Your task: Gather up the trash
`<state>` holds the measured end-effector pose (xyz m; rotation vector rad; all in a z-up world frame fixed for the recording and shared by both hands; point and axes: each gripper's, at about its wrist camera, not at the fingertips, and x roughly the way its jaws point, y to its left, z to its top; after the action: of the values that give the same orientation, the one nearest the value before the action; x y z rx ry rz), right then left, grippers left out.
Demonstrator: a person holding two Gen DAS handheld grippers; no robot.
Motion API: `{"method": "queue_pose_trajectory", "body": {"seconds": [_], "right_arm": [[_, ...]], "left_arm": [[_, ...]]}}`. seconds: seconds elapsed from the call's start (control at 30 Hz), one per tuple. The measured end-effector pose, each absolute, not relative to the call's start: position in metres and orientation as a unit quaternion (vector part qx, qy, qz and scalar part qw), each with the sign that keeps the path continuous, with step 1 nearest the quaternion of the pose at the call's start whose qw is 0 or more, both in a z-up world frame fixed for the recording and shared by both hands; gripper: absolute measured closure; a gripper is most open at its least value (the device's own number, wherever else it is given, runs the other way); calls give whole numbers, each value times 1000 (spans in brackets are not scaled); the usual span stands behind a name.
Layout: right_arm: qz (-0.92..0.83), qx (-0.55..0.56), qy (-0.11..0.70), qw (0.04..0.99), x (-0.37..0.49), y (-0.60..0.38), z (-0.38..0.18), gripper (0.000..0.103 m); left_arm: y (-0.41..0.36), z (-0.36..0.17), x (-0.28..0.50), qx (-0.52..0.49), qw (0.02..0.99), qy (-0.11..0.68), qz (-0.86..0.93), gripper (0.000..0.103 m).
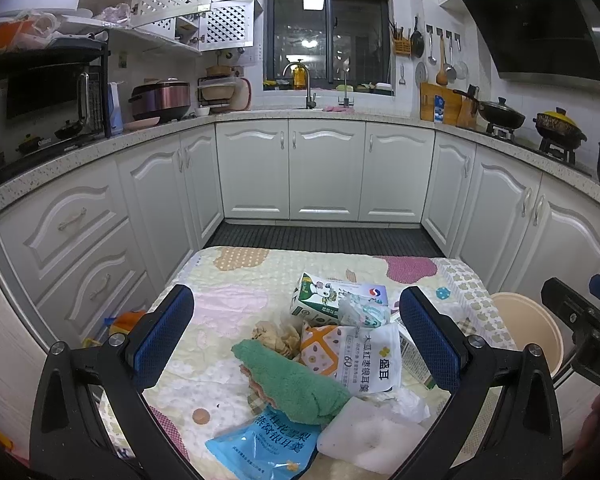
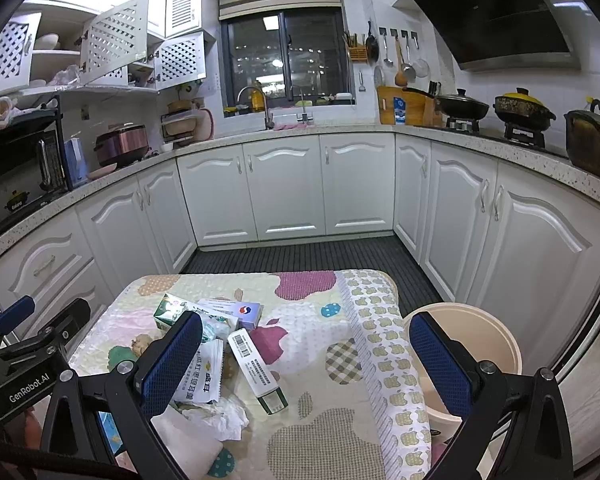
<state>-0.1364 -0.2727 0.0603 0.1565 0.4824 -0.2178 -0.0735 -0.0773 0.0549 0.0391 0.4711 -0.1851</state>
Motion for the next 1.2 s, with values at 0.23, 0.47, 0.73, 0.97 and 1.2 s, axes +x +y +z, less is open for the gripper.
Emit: {"method": "queue_pose_trajectory", "body": {"seconds": [0.23,0.47,0.73,0.97,1.2], "right_arm": [[-111,79,231,963,-138,-274,60,0],[-115,74,230,964,-139,-274,61,0],[-117,72,230,963,-139,-275,60,0],[-118,70,232,963,-138,-276,59,0],[-117,70,235,962,-138,-276,57,0]], "left_arm": [[-78,56,-76,22,971,222,-90,1],[-79,55,-76,23,971,222,-91,1],[-80,54,-77,23,970,224,-91,1],[-80,54,-76,23,970,226,-91,1],[-80,52,-75,27,969,229,-93,1]]}}
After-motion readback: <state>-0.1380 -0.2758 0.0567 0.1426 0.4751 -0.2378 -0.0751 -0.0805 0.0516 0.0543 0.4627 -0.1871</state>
